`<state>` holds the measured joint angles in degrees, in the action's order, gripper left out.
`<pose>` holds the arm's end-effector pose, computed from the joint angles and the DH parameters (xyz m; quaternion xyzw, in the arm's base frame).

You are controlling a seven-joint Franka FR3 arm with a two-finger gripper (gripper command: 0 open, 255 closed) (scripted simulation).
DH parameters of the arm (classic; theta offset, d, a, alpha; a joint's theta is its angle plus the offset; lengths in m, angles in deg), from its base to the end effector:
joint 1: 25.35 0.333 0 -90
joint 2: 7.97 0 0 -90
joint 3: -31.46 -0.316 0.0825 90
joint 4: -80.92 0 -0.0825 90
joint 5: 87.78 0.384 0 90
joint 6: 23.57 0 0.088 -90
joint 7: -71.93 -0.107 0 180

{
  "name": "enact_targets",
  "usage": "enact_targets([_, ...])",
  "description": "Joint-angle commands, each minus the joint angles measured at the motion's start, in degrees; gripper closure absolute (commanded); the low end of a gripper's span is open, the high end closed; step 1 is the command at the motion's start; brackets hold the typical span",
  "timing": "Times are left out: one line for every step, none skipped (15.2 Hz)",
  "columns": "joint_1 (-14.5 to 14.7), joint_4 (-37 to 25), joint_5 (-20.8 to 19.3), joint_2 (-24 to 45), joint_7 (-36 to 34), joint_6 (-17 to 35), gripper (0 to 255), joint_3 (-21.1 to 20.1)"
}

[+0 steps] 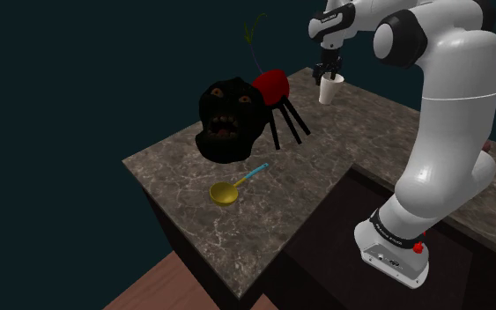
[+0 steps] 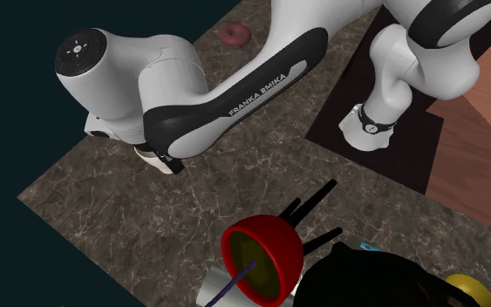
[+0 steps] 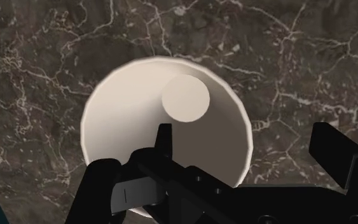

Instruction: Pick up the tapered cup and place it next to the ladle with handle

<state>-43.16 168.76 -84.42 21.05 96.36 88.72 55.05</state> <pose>0.5413 -0.4171 0.3789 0.9877 -0.1376 -0.0545 0.0495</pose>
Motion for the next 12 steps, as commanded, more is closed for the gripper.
enact_targets([0.01,0.05,0.0,-0.02,-0.01,0.05,0,0.0])
enact_targets([0.01,0.05,0.0,-0.02,-0.01,0.05,0,0.0])
enact_targets([0.01,0.04,0.0,-0.01,-0.01,0.03,0,0.0])
enact_targets([0.01,0.04,0.0,-0.01,-0.01,0.03,255,0.0])
enact_targets([0.01,0.04,0.0,-0.01,-0.01,0.03,255,0.0])
enact_targets([0.01,0.04,0.0,-0.01,-0.01,0.03,255,0.0])
enact_targets([0.01,0.04,0.0,-0.01,-0.01,0.03,255,0.0])
enact_targets([0.01,0.04,0.0,-0.01,-0.01,0.03,255,0.0])
enact_targets([0.01,0.03,0.0,-0.01,-0.01,0.03,255,0.0])
enact_targets([0.01,0.04,0.0,-0.01,-0.01,0.04,255,0.0])
enact_targets([0.01,0.05,0.0,-0.02,-0.01,0.04,255,0.0])
enact_targets([0.01,0.03,0.0,0.0,-0.01,0.03,255,0.0])
